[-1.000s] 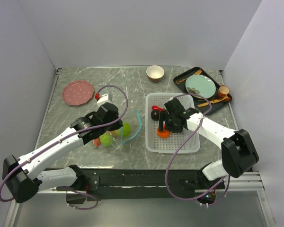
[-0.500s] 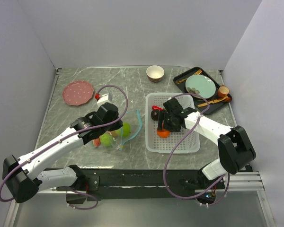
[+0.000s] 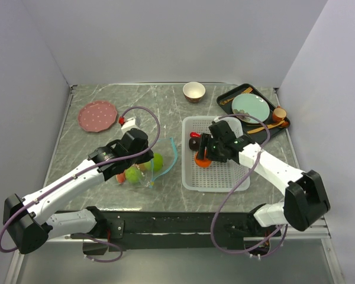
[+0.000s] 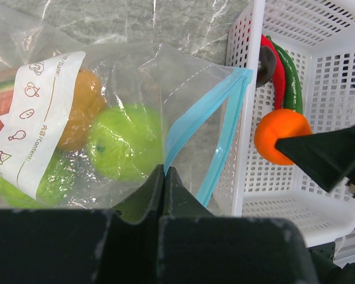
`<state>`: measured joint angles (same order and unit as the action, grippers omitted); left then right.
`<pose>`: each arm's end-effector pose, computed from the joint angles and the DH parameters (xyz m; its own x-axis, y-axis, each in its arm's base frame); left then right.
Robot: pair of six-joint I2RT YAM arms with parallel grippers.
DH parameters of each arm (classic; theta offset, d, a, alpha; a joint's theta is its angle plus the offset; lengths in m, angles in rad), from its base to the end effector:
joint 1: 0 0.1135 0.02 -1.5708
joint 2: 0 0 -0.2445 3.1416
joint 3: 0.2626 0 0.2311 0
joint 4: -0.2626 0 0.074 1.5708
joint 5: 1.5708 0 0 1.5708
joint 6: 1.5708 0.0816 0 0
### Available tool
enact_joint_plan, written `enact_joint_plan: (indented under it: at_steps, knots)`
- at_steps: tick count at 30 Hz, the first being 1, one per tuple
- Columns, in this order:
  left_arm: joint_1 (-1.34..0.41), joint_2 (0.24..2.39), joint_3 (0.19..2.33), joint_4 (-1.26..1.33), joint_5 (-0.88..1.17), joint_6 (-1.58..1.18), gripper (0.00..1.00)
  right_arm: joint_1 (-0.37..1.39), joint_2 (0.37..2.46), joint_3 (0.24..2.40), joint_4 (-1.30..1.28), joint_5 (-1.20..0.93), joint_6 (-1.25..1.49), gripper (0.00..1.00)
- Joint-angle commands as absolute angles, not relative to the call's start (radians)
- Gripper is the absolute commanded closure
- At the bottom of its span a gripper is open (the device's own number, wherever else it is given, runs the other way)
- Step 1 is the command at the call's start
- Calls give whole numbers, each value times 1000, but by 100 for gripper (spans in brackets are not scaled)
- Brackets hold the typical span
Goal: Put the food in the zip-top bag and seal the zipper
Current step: Pick up the fake fruit from the bin.
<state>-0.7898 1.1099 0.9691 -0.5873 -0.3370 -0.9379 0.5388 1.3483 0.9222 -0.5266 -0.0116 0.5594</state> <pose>0.1975 -0.1610 0.2601 -0.6774 -0.3975 -0.6189 -0.0840 0.8777 -0.4717 0.2435 0.1467 0.1875 -0.8682 0.0992 -0.4861 -0.0685 0.9464 0.3155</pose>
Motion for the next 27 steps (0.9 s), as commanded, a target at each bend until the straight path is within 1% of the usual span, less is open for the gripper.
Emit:
enact_joint_plan:
  at_steps: [1, 9, 12, 16, 20, 27]
  knots:
    - [-790, 1085, 1000, -565, -334, -942, 99, 543, 1263, 951, -496, -92, 589, 44]
    - [-790, 1078, 994, -558, -333, -946, 99, 543, 1158, 960, -483, -115, 618, 44]
    - [-792, 1080, 996, -563, -331, -945, 99, 546, 1120, 992, -525, -68, 611, 43]
    - [-790, 1078, 997, -565, -333, -945, 99, 546, 1055, 1011, -543, -34, 606, 40]
    - [-790, 1080, 997, -557, -325, -942, 99, 548, 1032, 1037, -534, -70, 591, 37]
    - [-792, 1095, 1003, -549, -307, -943, 99, 587, 1064, 1016, -451, -182, 624, 37]
